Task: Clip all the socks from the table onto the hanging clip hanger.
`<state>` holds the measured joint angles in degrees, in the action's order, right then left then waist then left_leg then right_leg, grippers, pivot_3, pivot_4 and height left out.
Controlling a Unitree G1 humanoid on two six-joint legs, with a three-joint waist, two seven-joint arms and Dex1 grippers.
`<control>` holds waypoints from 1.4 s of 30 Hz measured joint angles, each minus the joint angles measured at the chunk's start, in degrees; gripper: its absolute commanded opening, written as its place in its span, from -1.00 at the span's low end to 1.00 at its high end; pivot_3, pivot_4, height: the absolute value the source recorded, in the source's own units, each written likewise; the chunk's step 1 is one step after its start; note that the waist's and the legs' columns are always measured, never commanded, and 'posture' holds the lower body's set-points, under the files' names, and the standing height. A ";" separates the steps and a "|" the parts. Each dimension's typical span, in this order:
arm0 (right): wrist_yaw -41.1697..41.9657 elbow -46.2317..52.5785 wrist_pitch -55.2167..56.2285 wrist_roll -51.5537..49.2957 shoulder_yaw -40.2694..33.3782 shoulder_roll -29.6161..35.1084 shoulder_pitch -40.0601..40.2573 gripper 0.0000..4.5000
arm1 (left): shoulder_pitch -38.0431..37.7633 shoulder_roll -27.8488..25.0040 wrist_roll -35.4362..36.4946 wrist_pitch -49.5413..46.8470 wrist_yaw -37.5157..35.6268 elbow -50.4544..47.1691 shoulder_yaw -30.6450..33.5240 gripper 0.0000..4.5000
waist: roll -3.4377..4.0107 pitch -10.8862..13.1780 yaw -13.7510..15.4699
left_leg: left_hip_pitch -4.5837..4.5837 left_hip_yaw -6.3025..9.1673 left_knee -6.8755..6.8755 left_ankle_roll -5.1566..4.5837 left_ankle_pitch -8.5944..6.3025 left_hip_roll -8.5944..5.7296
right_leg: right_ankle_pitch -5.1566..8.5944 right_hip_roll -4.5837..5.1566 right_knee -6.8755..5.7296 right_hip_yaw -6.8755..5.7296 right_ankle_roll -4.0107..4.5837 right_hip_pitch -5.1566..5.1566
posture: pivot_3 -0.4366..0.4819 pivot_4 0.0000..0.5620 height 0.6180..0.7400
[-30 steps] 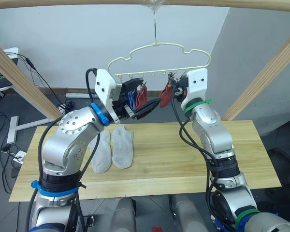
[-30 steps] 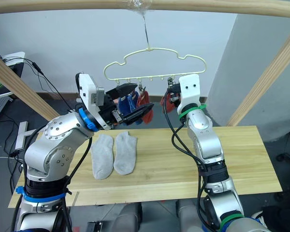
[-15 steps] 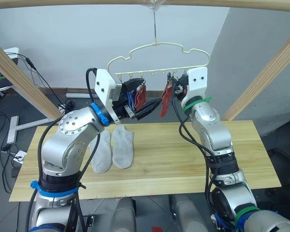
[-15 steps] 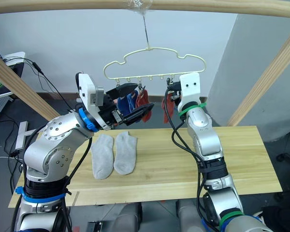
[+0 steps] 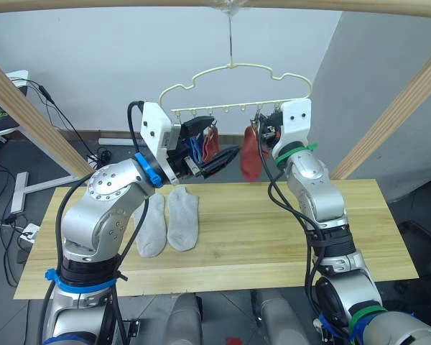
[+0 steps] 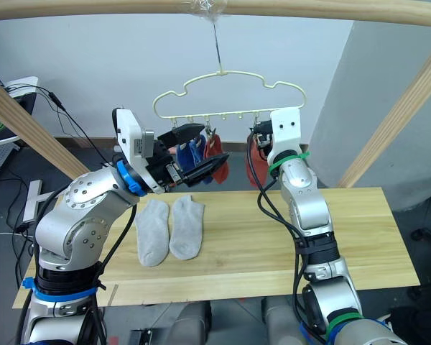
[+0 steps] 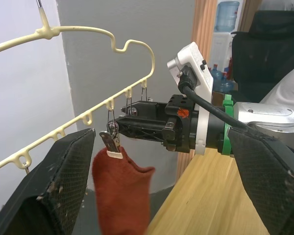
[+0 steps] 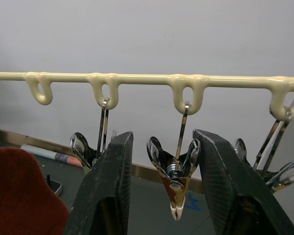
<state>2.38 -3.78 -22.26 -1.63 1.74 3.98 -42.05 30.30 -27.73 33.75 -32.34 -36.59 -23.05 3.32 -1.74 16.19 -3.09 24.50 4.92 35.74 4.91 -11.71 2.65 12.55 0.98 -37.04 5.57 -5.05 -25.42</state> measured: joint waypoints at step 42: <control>12.35 9.28 -16.97 -8.73 -2.84 7.65 1.07 -1.00 | -16.41 11.65 -31.31 11.82 25.59 27.42 -9.56 1.00 | 0.08 0.04 0.68 | -0.05 -0.02 0.12 -0.01 0.00 -0.02 | 0.04 0.00 -0.01 0.02 -0.17 0.06 | -0.10 0.00 1.00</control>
<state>14.72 5.50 -39.23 -10.36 -1.10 11.62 -40.98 13.89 -16.07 2.43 -20.52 -11.00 4.37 -6.24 -1.67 16.23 -2.40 24.44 4.90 35.86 4.91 -11.71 2.63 12.59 0.98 -37.05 5.59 -5.22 -25.36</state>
